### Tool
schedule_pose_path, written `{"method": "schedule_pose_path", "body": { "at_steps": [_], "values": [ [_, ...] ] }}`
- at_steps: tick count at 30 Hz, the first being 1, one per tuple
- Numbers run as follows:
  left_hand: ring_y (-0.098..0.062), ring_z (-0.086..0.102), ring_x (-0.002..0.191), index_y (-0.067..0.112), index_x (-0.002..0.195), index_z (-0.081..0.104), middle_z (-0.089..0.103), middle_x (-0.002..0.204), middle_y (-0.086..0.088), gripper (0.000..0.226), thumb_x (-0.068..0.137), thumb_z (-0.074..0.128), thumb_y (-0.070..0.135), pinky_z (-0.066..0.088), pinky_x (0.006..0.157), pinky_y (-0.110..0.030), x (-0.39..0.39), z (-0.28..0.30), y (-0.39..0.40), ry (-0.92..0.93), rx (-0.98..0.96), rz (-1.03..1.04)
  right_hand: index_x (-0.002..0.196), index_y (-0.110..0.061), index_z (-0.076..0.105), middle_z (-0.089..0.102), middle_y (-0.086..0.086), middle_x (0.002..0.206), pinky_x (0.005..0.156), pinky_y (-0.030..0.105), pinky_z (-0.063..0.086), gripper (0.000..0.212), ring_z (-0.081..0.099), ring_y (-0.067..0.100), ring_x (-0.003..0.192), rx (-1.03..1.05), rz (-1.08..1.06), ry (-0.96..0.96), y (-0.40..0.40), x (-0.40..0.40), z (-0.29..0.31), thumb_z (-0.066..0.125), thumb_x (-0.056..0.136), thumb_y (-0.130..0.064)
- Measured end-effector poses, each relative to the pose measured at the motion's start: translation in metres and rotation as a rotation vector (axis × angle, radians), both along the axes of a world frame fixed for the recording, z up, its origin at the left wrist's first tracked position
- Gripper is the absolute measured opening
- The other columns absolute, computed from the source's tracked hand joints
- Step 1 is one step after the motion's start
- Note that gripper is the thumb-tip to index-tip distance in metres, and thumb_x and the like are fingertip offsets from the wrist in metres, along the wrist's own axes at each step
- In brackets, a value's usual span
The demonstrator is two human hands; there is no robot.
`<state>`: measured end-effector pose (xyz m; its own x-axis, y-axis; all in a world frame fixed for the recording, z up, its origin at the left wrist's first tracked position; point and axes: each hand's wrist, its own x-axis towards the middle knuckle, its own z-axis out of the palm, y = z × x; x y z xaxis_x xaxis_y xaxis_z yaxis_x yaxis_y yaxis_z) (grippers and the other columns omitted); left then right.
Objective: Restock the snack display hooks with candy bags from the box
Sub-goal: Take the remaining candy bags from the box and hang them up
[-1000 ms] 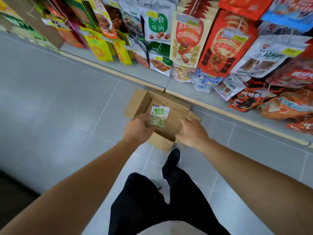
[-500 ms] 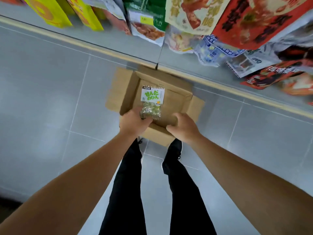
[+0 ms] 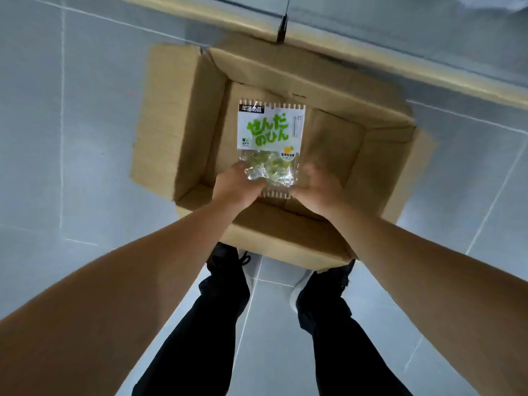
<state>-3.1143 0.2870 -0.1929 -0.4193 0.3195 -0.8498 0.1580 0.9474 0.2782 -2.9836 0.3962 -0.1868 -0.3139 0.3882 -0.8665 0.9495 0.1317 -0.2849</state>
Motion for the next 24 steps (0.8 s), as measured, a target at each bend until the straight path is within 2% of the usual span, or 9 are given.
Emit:
{"method": "schedule_pose_path", "body": {
  "at_steps": [4, 6, 8, 10, 12, 15, 17, 19, 24],
  "values": [
    [-0.018, 0.052, 0.085, 0.015, 0.131, 0.051, 0.062, 0.113, -0.004, 0.052, 0.087, 0.062, 0.039, 0.036, 0.059, -0.025, -0.005, -0.075, -0.003, 0.036, -0.053, 0.052, 0.135, -0.012, 0.045, 0.054, 0.001, 0.106, 0.084, 0.034, 0.049, 0.055, 0.054, 0.020, 0.099, 0.006, -0.072, -0.037, 0.002, -0.001, -0.074, 0.068, 0.088, -0.025],
    [-0.019, 0.052, 0.092, 0.014, 0.134, 0.044, 0.058, 0.120, -0.003, 0.060, 0.085, 0.067, 0.040, 0.039, 0.067, -0.028, -0.007, -0.103, -0.007, 0.040, -0.077, 0.119, 0.139, -0.014, 0.042, 0.054, 0.003, 0.120, 0.085, 0.033, 0.047, 0.062, 0.056, 0.023, 0.111, 0.012, -0.187, -0.047, 0.001, -0.001, -0.103, 0.071, 0.085, -0.025],
    [-0.022, 0.055, 0.107, 0.015, 0.139, 0.039, 0.054, 0.129, -0.004, 0.070, 0.081, 0.071, 0.038, 0.044, 0.078, -0.031, -0.010, -0.123, -0.008, 0.030, -0.066, 0.200, 0.139, -0.016, 0.043, 0.052, 0.004, 0.132, 0.087, 0.034, 0.048, 0.065, 0.055, 0.025, 0.117, 0.062, -0.276, -0.051, -0.003, -0.004, -0.126, 0.073, 0.082, -0.027],
    [-0.023, 0.056, 0.113, 0.017, 0.138, 0.040, 0.056, 0.128, -0.003, 0.071, 0.078, 0.074, 0.035, 0.048, 0.086, -0.033, -0.011, -0.133, -0.009, -0.003, -0.052, 0.300, 0.133, -0.018, 0.046, 0.055, 0.002, 0.125, 0.082, 0.033, 0.050, 0.060, 0.057, 0.023, 0.111, 0.074, -0.368, -0.047, -0.005, -0.007, -0.138, 0.075, 0.081, -0.029],
    [-0.023, 0.063, 0.104, 0.019, 0.125, 0.051, 0.062, 0.118, -0.002, 0.051, 0.080, 0.073, 0.031, 0.054, 0.088, -0.037, -0.010, -0.131, -0.010, -0.045, -0.049, 0.390, 0.121, -0.019, 0.054, 0.059, -0.004, 0.105, 0.066, 0.024, 0.047, 0.043, 0.060, 0.016, 0.098, 0.012, -0.473, -0.055, -0.006, -0.008, -0.138, 0.073, 0.084, -0.028],
    [-0.021, 0.067, 0.085, 0.022, 0.099, 0.059, 0.067, 0.100, -0.004, 0.016, 0.086, 0.069, 0.022, 0.058, 0.068, -0.036, -0.004, -0.113, -0.012, -0.062, 0.001, 0.463, 0.095, -0.017, 0.062, 0.063, -0.002, 0.091, 0.060, 0.023, 0.044, 0.014, 0.063, 0.014, 0.087, -0.059, -0.524, -0.047, -0.005, -0.003, -0.119, 0.067, 0.090, -0.029],
    [-0.017, 0.060, 0.070, 0.016, 0.097, 0.056, 0.065, 0.095, -0.006, 0.017, 0.087, 0.068, 0.023, 0.048, 0.052, -0.028, 0.002, -0.089, -0.014, -0.090, 0.017, 0.506, 0.087, -0.019, 0.060, 0.064, 0.000, 0.093, 0.071, 0.028, 0.051, 0.012, 0.062, 0.015, 0.086, -0.070, -0.527, -0.009, -0.002, 0.006, -0.092, 0.067, 0.090, -0.029],
    [-0.016, 0.054, 0.065, 0.011, 0.101, 0.053, 0.062, 0.096, -0.009, 0.024, 0.088, 0.068, 0.024, 0.045, 0.049, -0.027, 0.007, -0.063, -0.014, -0.132, 0.010, 0.525, 0.084, -0.017, 0.059, 0.063, -0.001, 0.088, 0.078, 0.032, 0.050, 0.015, 0.061, 0.016, 0.084, -0.077, -0.558, 0.015, 0.002, 0.013, -0.064, 0.067, 0.089, -0.028],
    [-0.012, 0.042, 0.051, 0.008, 0.101, 0.056, 0.066, 0.102, -0.023, 0.023, 0.088, 0.069, 0.023, 0.037, 0.045, -0.026, 0.024, 0.041, -0.013, -0.193, 0.035, 0.547, 0.088, -0.016, 0.055, 0.051, 0.000, 0.076, 0.058, 0.027, 0.041, 0.017, 0.051, 0.015, 0.068, -0.100, -0.637, 0.052, 0.009, 0.033, 0.043, 0.069, 0.085, -0.026]
  ]
}}
